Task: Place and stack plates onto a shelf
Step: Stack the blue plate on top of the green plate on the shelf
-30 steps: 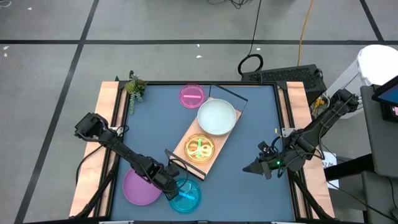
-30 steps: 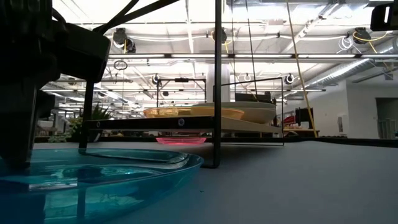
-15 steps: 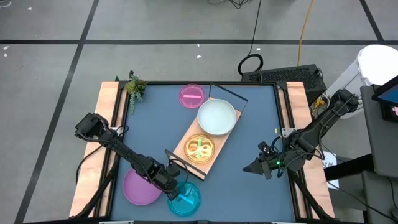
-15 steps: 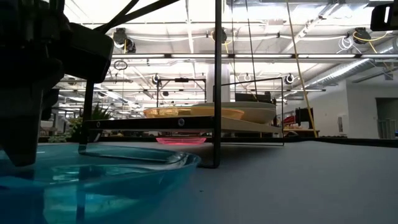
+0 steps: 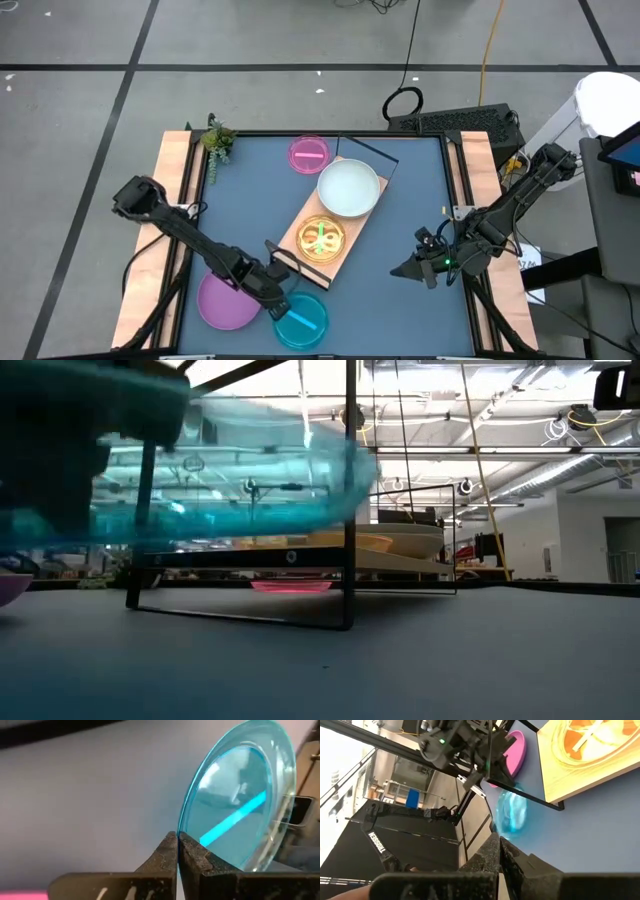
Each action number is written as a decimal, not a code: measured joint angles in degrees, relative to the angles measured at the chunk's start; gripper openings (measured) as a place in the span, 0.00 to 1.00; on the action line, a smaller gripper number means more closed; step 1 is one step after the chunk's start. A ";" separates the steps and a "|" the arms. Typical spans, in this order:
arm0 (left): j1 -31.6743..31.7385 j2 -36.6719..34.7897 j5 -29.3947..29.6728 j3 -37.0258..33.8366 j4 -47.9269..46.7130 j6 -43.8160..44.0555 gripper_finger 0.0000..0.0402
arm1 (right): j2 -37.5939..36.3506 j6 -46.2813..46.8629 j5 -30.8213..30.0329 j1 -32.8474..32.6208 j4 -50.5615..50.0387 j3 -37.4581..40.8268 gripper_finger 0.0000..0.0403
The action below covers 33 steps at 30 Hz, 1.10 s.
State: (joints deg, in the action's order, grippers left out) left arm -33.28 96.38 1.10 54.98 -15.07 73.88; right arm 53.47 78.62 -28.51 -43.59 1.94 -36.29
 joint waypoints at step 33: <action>0.98 -24.19 -4.08 0.09 2.06 1.85 0.01 | 0.00 -1.64 -4.88 0.02 0.00 0.00 0.00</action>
State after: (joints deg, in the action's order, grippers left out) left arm -32.29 72.18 -2.98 55.07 -13.01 75.73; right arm 53.47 76.98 -33.39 -43.57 1.93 -36.29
